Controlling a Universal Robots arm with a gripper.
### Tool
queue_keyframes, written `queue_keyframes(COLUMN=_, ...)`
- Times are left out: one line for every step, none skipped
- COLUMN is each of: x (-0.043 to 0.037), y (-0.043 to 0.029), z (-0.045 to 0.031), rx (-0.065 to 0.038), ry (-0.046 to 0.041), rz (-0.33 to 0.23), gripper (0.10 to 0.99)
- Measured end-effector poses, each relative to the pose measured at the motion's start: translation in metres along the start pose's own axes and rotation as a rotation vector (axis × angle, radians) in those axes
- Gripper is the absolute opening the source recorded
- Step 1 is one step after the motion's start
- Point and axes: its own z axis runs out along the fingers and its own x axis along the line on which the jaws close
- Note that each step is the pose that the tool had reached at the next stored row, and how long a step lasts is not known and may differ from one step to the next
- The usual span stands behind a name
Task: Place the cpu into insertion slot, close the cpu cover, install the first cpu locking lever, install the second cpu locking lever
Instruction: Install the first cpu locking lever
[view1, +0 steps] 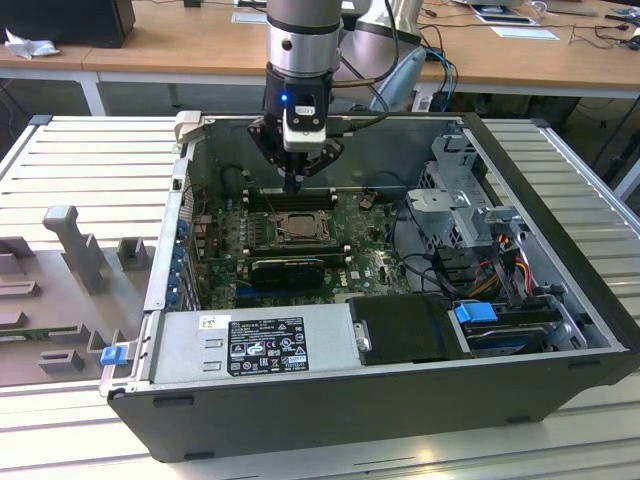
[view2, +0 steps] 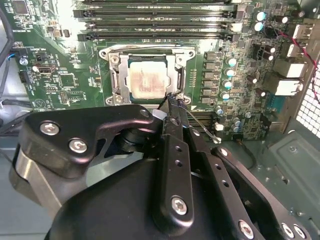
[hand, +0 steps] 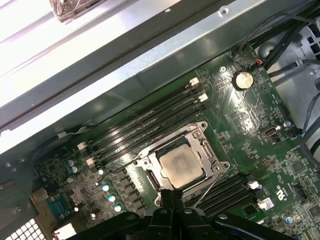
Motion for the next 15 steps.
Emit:
queue_keyframes(x=0.0004, y=-0.0002, z=0.0002, rx=0.000, ry=0.0000, rz=-0.014, gripper=0.106)
queue_keyframes(x=0.0014, y=-0.0008, z=0.0004, rx=-0.003, ry=0.0016, rz=-0.018, gripper=0.106)
queue_keyframes(x=0.0026, y=-0.0015, z=0.0005, rx=-0.009, ry=0.0045, rz=-0.019, gripper=0.106)
queue_keyframes(x=0.0029, y=-0.0017, z=0.0005, rx=-0.010, ry=0.0056, rz=-0.032, gripper=0.106)
queue_keyframes(x=0.0029, y=-0.0018, z=0.0005, rx=-0.009, ry=0.0052, rz=-0.074, gripper=0.106)
queue_keyframes(x=0.0030, y=-0.0018, z=0.0005, rx=-0.009, ry=0.0047, rz=-0.110, gripper=0.106)
queue_keyframes(x=0.0030, y=-0.0018, z=0.0005, rx=-0.008, ry=0.0044, rz=-0.136, gripper=0.106)
queue_keyframes(x=0.0030, y=-0.0018, z=0.0006, rx=-0.007, ry=0.0041, rz=-0.162, gripper=0.106)
queue_keyframes(x=0.0030, y=-0.0017, z=0.0007, rx=-0.007, ry=0.0039, rz=-0.180, gripper=0.106)
queue_keyframes(x=0.0030, y=-0.0017, z=0.0008, rx=-0.006, ry=0.0036, rz=-0.198, gripper=0.106)
queue_keyframes(x=0.0030, y=-0.0018, z=0.0009, rx=-0.006, ry=0.0035, rz=-0.212, gripper=0.106)
queue_keyframes(x=0.0030, y=-0.0018, z=0.0009, rx=-0.005, ry=0.0032, rz=-0.235, gripper=0.106)
queue_keyframes(x=0.0030, y=-0.0018, z=0.0011, rx=-0.005, ry=0.0028, rz=-0.265, gripper=0.106)
queue_keyframes(x=0.0030, y=-0.0018, z=0.0012, rx=-0.004, ry=0.0024, rz=-0.301, gripper=0.106)
queue_keyframes(x=0.0030, y=-0.0018, z=0.0013, rx=-0.003, ry=0.0021, rz=-0.322, gripper=0.106)
